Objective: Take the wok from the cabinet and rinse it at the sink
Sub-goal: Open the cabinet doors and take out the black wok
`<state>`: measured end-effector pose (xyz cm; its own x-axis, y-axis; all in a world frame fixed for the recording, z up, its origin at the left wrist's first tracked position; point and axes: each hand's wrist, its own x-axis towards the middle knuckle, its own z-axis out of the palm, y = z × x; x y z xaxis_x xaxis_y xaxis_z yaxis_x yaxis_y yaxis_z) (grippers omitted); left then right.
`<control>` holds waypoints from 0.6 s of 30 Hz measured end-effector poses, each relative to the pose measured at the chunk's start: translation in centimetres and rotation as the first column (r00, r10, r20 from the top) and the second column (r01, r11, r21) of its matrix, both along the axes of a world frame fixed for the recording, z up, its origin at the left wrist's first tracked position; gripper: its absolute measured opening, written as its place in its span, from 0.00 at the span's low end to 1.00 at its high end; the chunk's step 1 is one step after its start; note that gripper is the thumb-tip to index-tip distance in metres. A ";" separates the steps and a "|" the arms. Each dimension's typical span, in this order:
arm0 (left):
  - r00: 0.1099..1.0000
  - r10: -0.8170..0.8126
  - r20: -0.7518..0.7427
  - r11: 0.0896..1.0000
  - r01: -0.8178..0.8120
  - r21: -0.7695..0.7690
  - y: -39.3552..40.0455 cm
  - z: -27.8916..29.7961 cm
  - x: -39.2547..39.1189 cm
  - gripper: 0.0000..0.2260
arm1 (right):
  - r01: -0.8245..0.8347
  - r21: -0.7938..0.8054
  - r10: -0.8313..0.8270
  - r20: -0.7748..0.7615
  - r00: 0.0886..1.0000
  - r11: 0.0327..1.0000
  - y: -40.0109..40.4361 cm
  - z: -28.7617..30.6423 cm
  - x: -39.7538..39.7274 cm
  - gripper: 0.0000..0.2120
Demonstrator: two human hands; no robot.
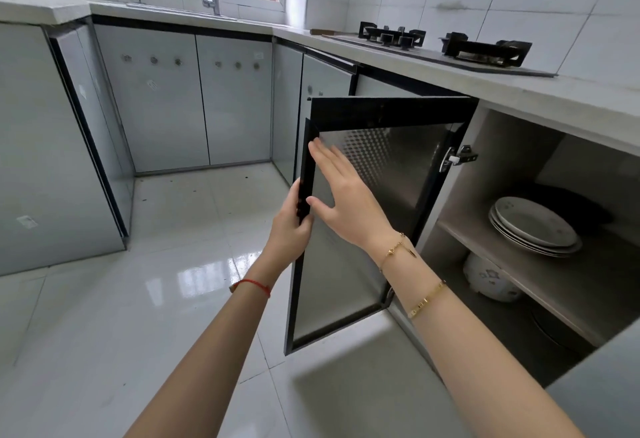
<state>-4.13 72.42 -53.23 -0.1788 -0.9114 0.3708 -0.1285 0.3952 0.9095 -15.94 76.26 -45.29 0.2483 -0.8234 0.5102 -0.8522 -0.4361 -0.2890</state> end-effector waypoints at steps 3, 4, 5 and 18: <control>0.999 -0.018 0.026 1.000 0.018 0.002 -0.8 -0.4 0.5 0.31 | 0.009 0.028 -0.009 0.007 1.000 1.000 -1.2 0.1 0.6 0.39; 0.999 -0.022 0.034 1.000 0.022 0.007 -0.9 -0.4 0.7 0.31 | 0.015 0.037 -0.015 0.010 1.000 0.999 -1.6 0.2 0.8 0.39; 0.999 -0.026 0.038 1.000 0.025 0.010 -1.0 -0.4 0.8 0.32 | 0.021 0.046 -0.021 0.012 1.000 0.999 -1.8 0.2 1.0 0.39; 0.984 0.029 0.176 0.999 -0.026 -0.019 0.5 -0.3 1.1 0.35 | 0.050 0.057 -0.052 0.041 0.998 0.997 -1.3 1.2 1.2 0.35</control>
<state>-2.98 72.95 -53.56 -0.2180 -0.9106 0.3511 -0.2976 0.4046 0.8647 -14.77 74.92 -44.10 0.1845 -0.8619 0.4722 -0.8593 -0.3747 -0.3481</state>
